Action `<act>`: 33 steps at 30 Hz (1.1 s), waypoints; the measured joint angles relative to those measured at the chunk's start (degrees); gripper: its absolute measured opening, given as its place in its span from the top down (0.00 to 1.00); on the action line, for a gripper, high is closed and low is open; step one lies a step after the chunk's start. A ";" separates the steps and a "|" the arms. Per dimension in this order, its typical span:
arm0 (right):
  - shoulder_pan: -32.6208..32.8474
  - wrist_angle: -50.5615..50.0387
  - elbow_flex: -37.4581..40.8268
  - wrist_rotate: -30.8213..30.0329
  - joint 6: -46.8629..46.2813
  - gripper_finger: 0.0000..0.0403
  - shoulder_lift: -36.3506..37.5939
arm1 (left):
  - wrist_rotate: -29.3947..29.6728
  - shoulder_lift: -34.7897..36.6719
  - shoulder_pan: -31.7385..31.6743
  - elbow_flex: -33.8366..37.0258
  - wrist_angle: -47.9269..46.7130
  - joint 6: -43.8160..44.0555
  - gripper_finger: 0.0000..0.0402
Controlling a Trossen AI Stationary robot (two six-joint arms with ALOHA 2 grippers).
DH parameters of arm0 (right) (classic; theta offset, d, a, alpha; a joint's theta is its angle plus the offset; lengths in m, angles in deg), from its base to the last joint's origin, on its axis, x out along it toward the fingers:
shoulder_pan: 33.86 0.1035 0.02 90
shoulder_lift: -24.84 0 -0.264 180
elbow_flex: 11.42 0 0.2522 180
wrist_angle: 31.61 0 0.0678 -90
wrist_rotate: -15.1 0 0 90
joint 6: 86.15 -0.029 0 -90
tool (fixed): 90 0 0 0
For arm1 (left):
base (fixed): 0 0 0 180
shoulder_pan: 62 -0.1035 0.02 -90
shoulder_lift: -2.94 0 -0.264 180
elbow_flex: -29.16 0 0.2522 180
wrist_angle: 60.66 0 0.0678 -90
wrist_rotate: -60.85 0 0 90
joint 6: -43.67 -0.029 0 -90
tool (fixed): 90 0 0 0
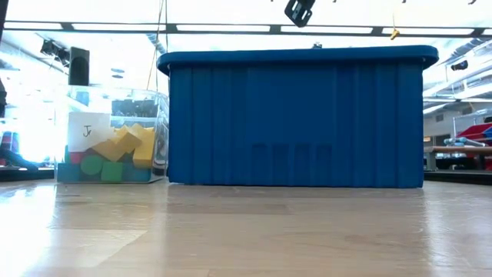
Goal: Sort blocks
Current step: Put the yellow block into the transparent bin
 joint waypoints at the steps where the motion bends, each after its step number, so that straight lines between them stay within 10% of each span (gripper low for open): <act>1: -0.01 0.14 0.00 -0.72 -0.08 0.65 0.00 | 0.64 0.00 0.01 0.00 -0.20 0.39 0.66; 8: -5.21 0.92 -0.01 -3.05 0.72 0.22 3.13 | 9.03 4.27 1.07 0.09 -9.91 16.09 0.66; 13: -8.91 0.77 -0.07 -15.70 1.90 0.06 5.54 | 16.95 9.32 0.27 -0.04 -27.35 35.69 0.66; 22: -11.52 0.66 -0.07 -30.95 7.88 0.03 5.07 | 18.70 12.87 -0.87 2.71 -69.20 78.01 0.66; 30: -11.89 0.88 0.35 -31.06 9.77 0.06 4.33 | 18.07 15.00 -1.74 15.05 -66.88 83.38 0.64; 33: -11.89 -0.08 0.35 -31.02 9.81 0.06 4.22 | 18.13 15.00 -3.37 17.02 -68.72 86.03 0.48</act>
